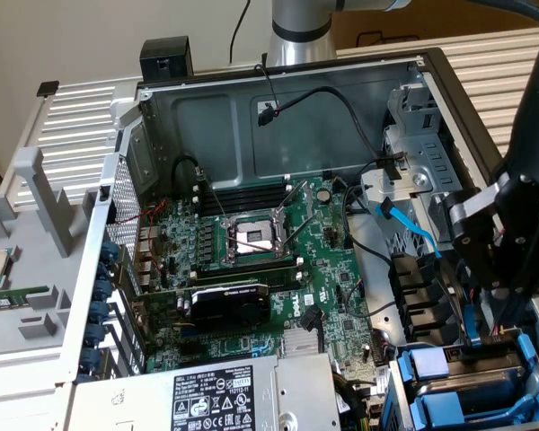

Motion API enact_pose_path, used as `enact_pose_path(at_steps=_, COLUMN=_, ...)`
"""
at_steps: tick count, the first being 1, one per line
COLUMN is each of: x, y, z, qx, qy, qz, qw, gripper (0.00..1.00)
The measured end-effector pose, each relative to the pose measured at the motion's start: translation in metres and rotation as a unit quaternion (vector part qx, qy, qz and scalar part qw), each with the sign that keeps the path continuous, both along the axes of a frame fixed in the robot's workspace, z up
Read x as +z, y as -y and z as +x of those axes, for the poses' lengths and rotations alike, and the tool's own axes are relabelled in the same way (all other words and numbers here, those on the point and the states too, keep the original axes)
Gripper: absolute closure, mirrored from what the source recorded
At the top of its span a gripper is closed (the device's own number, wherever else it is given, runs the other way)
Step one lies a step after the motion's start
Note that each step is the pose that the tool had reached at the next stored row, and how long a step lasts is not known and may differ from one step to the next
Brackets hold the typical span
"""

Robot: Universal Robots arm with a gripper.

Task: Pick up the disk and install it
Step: 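Insert the second disk wire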

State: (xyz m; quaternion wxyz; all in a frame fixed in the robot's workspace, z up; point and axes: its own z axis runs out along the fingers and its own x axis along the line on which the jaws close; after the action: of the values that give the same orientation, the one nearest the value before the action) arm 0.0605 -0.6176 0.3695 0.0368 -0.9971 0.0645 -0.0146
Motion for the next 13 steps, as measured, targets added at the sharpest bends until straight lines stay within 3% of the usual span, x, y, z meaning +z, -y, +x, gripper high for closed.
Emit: enact_pose_path(at_steps=13, x=-0.0156, y=0.0007, z=-0.008, qx=0.000, qy=0.0000, qz=0.0006, qw=1.0000, gripper=0.89)
